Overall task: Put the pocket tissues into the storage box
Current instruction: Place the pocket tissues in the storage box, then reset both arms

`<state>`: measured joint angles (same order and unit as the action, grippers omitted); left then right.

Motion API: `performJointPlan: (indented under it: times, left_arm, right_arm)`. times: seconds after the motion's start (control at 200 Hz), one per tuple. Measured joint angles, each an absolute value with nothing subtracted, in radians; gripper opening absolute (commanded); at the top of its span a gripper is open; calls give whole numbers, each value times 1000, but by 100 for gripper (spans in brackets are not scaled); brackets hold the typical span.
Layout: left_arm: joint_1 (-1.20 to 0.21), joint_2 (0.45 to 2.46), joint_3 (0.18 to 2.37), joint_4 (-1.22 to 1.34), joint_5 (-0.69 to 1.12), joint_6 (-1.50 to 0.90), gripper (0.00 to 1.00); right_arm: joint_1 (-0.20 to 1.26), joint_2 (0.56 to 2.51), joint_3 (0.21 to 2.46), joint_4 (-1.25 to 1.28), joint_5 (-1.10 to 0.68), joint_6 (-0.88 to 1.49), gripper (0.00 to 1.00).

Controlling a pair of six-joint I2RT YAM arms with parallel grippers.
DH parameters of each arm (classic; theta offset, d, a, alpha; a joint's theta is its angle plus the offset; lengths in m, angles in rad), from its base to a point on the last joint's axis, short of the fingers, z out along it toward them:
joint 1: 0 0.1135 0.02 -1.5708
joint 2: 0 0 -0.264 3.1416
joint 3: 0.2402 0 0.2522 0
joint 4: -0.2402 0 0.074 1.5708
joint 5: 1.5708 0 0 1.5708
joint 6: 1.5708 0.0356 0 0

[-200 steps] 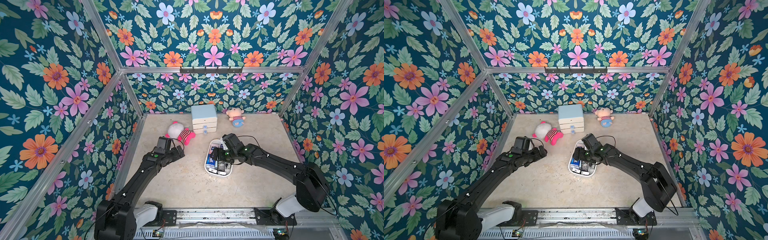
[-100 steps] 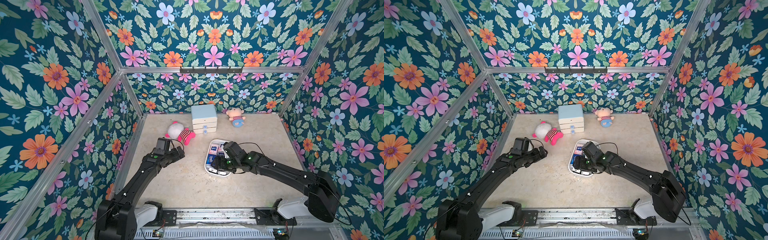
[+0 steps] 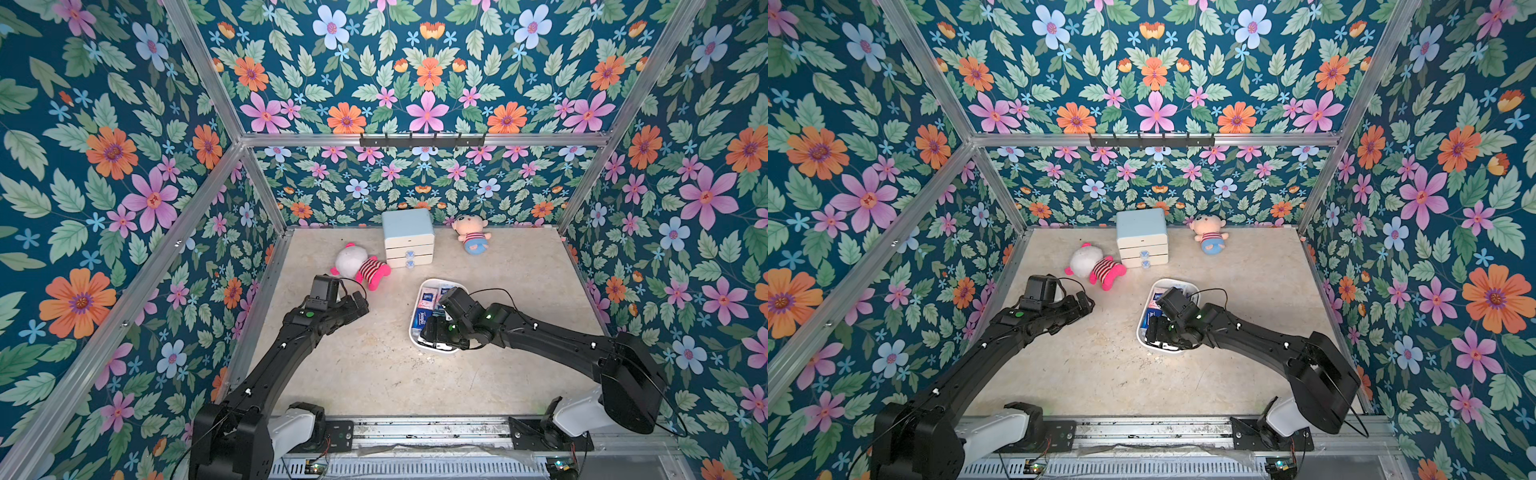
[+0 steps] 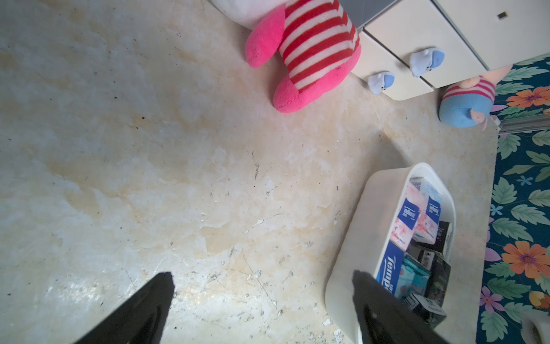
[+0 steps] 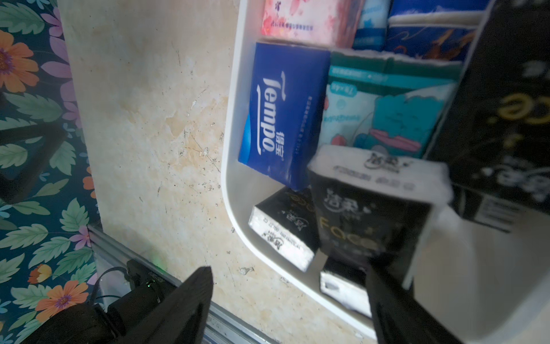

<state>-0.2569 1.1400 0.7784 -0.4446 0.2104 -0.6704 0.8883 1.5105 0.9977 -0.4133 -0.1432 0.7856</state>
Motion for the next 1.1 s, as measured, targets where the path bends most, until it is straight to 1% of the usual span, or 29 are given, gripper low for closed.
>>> performJointPlan:
  times: [0.19,0.45,0.615,0.715,0.945,1.1]
  left_arm:
    - [-254,1150,796,-449,211,-670,99]
    - [-250,1160,805,-448,218,-663,99]
    - [-250,1163,801,-446,225,-662,99]
    - [-247,1162,799,-445,225,-661,99]
    - [-214,1178,815,-451,224,-637,99]
    - [-163,1193,848,-454,207,-594,99]
  right_arm:
    - [889,1585,1036,-406,-126,754,87]
    - [888,1608,1021,-401,-89,736,87]
    - [902,1636,1049,-402,-89,730,87]
    - [914,1596,1062,-400,-99,728,87]
    - [912,1429,1031,-400,-95,740,88]
    - [869,1325,991,-416,-10,762,89]
